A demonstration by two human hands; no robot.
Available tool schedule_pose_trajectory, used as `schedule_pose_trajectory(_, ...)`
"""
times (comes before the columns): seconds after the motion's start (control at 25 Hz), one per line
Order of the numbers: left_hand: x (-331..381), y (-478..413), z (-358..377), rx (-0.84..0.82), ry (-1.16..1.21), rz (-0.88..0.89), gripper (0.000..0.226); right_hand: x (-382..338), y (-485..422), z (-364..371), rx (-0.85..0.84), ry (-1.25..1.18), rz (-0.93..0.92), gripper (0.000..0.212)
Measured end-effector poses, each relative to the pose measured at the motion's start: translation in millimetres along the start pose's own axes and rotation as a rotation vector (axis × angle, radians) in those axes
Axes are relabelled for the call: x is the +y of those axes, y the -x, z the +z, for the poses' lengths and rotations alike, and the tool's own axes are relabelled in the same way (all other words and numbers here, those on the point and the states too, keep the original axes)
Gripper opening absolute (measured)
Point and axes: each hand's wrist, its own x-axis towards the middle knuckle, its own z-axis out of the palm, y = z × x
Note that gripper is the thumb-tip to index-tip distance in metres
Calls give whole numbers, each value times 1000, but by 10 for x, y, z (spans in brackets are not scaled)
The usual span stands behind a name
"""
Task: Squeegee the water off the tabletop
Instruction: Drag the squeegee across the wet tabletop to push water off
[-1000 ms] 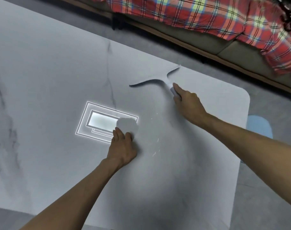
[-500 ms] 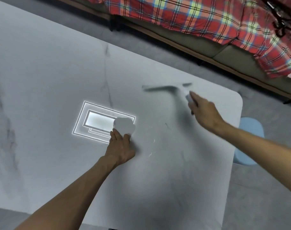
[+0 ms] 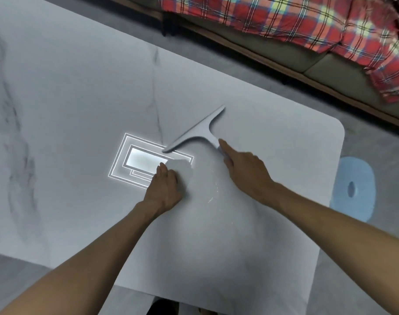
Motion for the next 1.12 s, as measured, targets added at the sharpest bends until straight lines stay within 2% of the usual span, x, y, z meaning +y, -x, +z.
schedule_pose_trajectory(0.08,9,107,113,46,5,1,35,210,321,75,-38,51,-27,51)
schedule_pose_trajectory(0.4,342,726,848,-47,-32,-94,40,1250,1367,64,-142,172,63,53)
schedule_pose_trajectory(0.56,507,759,826,33,72,-164,37,1588,1769,-137,-149,169,141,52)
schedule_pose_trajectory(0.68,514,802,780,93,123,-149,30,1519,1688,-306,-97,35,158,50)
schedule_pose_trajectory(0.8,497,932,728,167,219,-161,12,1182,1236,-298,8,-96,120,48)
schedule_pose_trajectory(0.96,318,973,606,322,328,-272,20,596,753,-59,4,-67,22,49)
schedule_pose_trajectory(1.12,171,901,523,444,364,-317,13,491,928,250,-42,74,-178,48)
